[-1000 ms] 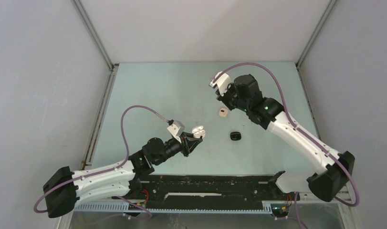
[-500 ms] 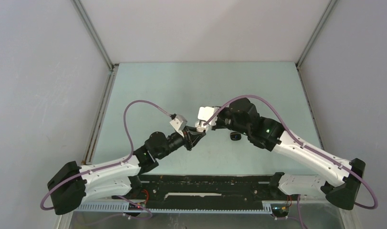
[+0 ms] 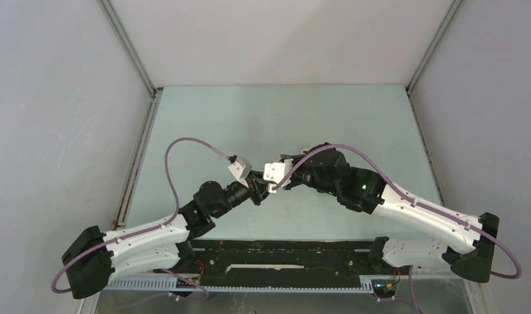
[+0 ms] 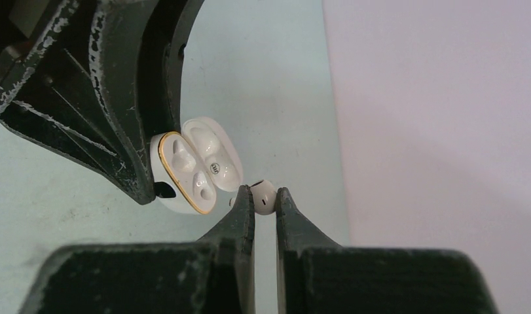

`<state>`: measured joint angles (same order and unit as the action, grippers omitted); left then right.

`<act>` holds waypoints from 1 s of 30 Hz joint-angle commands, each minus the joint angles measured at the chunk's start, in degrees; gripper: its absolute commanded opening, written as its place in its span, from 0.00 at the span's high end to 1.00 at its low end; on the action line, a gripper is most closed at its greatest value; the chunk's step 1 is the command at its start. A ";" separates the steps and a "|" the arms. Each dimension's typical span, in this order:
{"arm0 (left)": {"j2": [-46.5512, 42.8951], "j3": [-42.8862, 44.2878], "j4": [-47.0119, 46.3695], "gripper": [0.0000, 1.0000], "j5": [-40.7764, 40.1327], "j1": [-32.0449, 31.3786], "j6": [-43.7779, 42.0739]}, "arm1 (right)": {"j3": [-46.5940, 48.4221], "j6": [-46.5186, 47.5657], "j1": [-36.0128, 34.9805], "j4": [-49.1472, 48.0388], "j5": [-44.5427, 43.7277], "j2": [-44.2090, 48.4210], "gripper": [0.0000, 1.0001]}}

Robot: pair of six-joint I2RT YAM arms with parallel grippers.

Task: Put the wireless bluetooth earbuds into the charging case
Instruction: Place the earbud in the charging case.

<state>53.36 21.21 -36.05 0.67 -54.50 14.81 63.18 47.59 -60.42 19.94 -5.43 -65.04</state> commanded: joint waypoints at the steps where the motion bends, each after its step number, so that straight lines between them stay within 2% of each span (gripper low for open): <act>1: -1.57 0.16 -3.67 1.00 0.14 0.49 -0.22 | 0.44 1.36 -1.05 -2.09 -2.12 -0.47 1.00; 30: -3.10 -1.52 -5.69 1.00 -0.49 1.05 1.01 | 0.42 3.00 -3.80 -0.48 -2.15 -2.49 1.00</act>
<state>51.53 20.25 -38.50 0.64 -53.84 15.46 63.18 49.36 -63.44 19.53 -7.33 -66.96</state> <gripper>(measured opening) 0.276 0.076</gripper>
